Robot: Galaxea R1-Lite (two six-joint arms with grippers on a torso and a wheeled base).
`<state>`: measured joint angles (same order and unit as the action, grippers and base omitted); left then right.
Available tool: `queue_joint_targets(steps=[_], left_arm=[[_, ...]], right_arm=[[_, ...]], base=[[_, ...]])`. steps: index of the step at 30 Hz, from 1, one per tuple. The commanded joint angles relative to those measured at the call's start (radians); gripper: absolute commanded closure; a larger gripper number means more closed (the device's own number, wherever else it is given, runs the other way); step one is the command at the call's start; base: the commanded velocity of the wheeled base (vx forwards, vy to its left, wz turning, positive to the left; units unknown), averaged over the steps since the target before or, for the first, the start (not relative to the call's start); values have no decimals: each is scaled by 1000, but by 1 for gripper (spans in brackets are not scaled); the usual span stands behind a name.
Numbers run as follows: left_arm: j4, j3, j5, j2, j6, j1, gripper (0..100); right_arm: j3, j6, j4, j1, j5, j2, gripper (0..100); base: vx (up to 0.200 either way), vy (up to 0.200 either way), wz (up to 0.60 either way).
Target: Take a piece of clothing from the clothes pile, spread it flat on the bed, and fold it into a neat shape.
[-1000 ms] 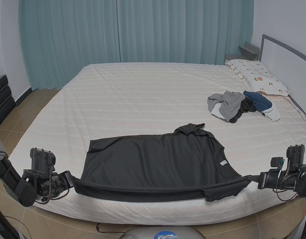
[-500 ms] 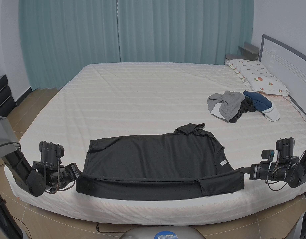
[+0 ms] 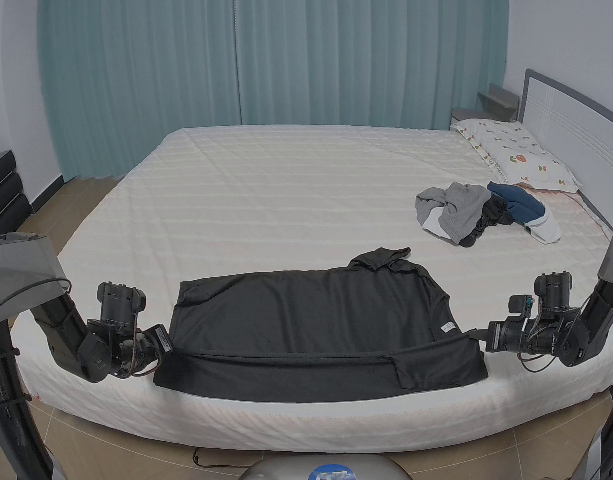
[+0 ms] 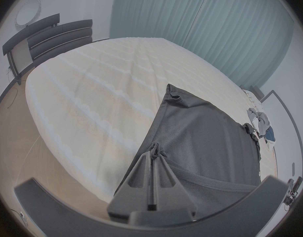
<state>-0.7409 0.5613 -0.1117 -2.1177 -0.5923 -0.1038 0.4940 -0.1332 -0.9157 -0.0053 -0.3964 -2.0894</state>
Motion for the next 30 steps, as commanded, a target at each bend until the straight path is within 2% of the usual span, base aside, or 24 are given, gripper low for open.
queue_joint_targets(steps=[1,20,21,22,28,30], left_arm=[[0,39,0,-68,-1,1,100],[-5,85,1,-116,-47,-2,100],[-5,85,1,-116,-49,-2,0],[-2,89,1,-114,-55,-2,0],[-3,86,1,-108,-60,-2,0],[-2,81,1,-105,-72,-2,0]], right_arm=[[44,0,0,10,-2,-64,100],[97,-22,-2,41,4,-120,100],[97,-23,-2,41,4,-121,100],[101,-29,-2,48,7,-126,0],[103,-34,-3,51,16,-133,0],[100,-59,-3,51,16,-120,0]], base=[[0,0,0],[0,0,0],[0,0,0],[0,0,0],[0,0,0],[0,0,0]])
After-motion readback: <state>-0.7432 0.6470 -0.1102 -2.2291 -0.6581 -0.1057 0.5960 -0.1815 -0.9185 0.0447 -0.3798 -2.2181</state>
